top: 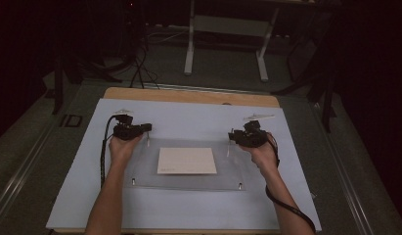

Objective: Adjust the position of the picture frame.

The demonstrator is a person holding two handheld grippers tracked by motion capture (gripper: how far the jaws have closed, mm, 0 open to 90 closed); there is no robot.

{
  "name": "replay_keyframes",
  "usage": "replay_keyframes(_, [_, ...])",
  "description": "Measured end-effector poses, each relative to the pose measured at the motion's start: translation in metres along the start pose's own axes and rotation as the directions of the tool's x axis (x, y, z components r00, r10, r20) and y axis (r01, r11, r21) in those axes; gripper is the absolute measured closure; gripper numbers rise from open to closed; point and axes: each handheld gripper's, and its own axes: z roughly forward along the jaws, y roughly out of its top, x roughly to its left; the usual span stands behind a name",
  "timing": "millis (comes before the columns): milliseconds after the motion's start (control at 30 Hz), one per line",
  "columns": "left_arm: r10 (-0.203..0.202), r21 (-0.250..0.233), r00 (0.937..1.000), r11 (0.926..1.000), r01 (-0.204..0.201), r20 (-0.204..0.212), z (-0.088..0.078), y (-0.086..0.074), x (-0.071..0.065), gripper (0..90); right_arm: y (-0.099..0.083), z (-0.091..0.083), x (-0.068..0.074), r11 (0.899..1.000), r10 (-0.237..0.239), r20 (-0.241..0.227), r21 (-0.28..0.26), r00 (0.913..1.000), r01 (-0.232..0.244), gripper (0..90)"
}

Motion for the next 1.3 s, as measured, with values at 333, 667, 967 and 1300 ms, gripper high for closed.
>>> replay_keyframes(333, [-0.027, -0.024, 0.9992, 0.9993, 0.028, 0.028, 0.002, -0.002, 0.005, 84.6, 0.001, -0.019, 0.038, 0.997, -0.073, -0.093, 0.005, 0.9930, 0.073, 65.9])
replay_keyframes(667, [-0.040, -0.030, 0.9990, 0.9987, 0.041, 0.019, 0.004, -0.002, 0.004, 84.6, -0.004, -0.045, 0.081, 0.985, -0.171, -0.188, -0.029, 0.9671, 0.169, 75.3])
replay_keyframes(967, [-0.057, -0.029, 0.9982, 0.9979, 0.057, 0.017, 0.005, -0.001, 0.005, 84.7, -0.019, -0.068, 0.120, 0.956, -0.293, -0.242, -0.084, 0.9251, 0.281, 90.0])
replay_keyframes(1300, [-0.056, -0.023, 0.9982, 0.9981, 0.057, 0.022, 0.005, 0.000, 0.005, 84.6, -0.043, -0.070, 0.145, 0.949, -0.316, -0.301, -0.097, 0.8998, 0.301, 90.0])
